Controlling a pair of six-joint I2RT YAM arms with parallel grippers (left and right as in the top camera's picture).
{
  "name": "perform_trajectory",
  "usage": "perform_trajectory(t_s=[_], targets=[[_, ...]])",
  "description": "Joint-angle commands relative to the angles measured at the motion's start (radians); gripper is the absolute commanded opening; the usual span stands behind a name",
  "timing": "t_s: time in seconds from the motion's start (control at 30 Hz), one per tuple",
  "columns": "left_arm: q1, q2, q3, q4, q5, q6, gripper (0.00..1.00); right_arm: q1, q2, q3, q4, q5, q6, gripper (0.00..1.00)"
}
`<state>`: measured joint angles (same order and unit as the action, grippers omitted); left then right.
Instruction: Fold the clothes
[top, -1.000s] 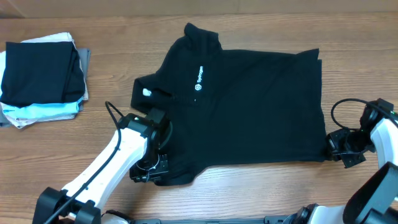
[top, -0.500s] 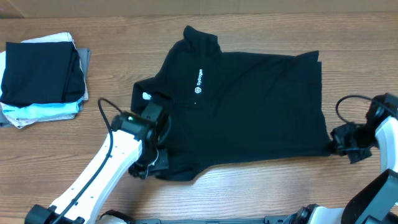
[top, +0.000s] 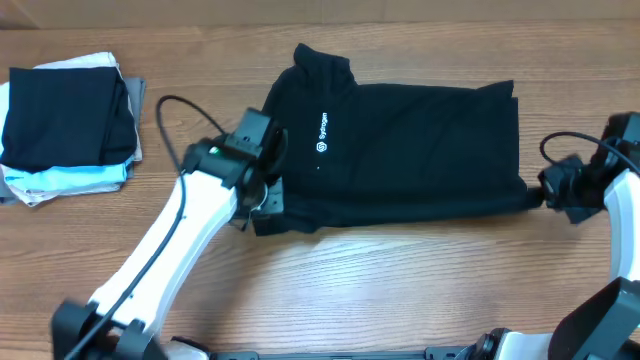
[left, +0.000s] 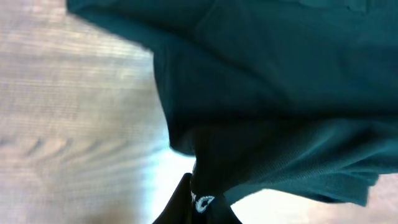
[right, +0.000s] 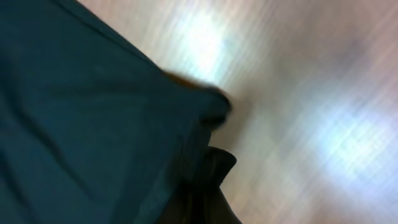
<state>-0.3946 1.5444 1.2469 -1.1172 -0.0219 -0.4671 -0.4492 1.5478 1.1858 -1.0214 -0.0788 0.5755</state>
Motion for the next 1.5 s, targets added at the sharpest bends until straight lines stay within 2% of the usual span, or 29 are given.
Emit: perform_trajectory(t_s=[0.0, 0.3, 0.53, 0.87, 1.37, 1.4, 1.43, 1.47], targets=[[0.017, 0.068, 0.038, 0.05, -0.036, 0.042, 0.04, 0.016, 0.026, 0.024, 0.068, 0.01, -0.003, 0.04], [0.097, 0.129, 0.108, 0.163, -0.033, 0.046, 0.04, 0.077, 0.119, 0.019, 0.267, 0.01, -0.004, 0.04], [0.09, 0.13, 0.11, 0.267, -0.03, 0.082, 0.04, 0.128, 0.238, 0.018, 0.347, 0.011, -0.004, 0.04], [0.087, 0.153, 0.109, 0.442, -0.037, 0.124, 0.04, 0.142, 0.299, 0.018, 0.404, 0.011, -0.004, 0.05], [0.087, 0.333, 0.11, 0.568, -0.042, 0.132, 0.04, 0.143, 0.299, 0.018, 0.456, 0.005, -0.002, 0.09], [0.087, 0.333, 0.11, 0.584, -0.042, 0.132, 0.05, 0.143, 0.299, 0.018, 0.467, 0.001, 0.001, 0.11], [0.087, 0.333, 0.111, 0.602, -0.041, 0.132, 0.08, 0.142, 0.299, 0.018, 0.48, -0.005, 0.0, 0.18], [0.087, 0.333, 0.114, 0.622, -0.04, 0.131, 0.16, 0.142, 0.299, 0.018, 0.496, -0.013, 0.0, 0.33]])
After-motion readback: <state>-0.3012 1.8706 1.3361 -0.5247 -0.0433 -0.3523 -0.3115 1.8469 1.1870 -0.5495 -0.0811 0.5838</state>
